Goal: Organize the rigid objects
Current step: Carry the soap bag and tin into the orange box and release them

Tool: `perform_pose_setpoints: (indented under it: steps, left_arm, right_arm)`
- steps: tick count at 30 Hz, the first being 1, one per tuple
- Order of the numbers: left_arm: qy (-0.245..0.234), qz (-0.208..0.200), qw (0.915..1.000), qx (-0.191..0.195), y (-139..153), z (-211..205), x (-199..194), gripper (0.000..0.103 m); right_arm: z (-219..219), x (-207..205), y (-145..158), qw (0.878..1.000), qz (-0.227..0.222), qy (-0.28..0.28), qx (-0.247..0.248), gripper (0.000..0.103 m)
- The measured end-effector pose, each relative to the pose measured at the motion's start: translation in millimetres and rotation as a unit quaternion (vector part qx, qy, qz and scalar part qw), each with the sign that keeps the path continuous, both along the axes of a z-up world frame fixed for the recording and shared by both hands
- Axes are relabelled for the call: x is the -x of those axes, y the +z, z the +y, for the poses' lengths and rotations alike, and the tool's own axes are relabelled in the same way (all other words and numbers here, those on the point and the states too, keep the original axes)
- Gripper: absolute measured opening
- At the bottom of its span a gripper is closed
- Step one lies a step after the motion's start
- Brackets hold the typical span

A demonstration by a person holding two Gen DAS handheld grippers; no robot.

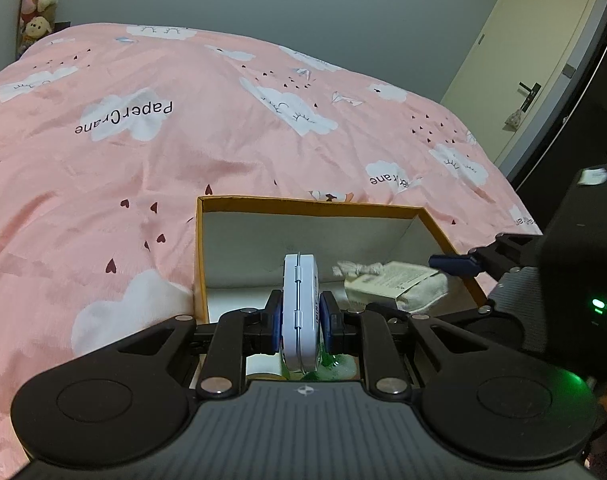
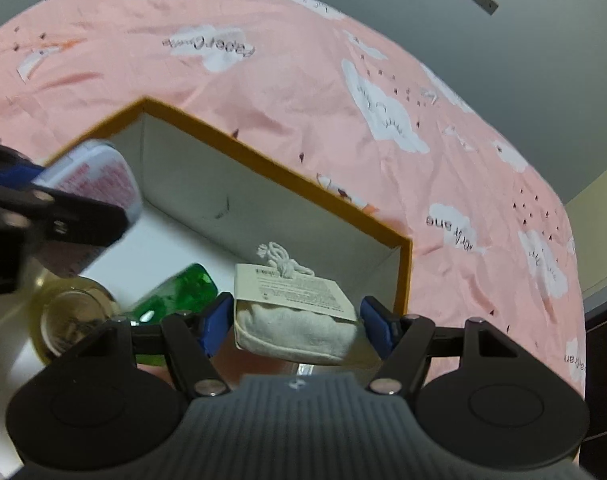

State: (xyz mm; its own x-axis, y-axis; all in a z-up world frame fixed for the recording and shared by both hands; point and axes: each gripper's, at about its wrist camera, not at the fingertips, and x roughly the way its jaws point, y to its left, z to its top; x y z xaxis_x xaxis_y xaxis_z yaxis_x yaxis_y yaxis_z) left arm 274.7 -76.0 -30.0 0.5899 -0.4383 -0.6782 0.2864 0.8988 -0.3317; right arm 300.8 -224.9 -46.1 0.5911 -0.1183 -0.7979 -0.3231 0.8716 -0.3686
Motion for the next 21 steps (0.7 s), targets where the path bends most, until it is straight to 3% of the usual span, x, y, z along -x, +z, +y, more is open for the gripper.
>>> perform_pose_setpoints:
  steps: [11, 21]
  left_arm:
    - [-0.006, 0.006, 0.9999, -0.01, -5.3, -5.7, -10.4, 0.021]
    - [-0.007, 0.004, 0.9998, -0.017, -6.6, -10.4, -13.2, 0.021]
  right_arm:
    - [-0.8, -7.0, -22.2, 0.999, 0.041, 0.009, 0.002, 0.071]
    - [-2.7, 6.7, -8.7, 1.0, 0.017, 0.01, 0.009, 0.076]
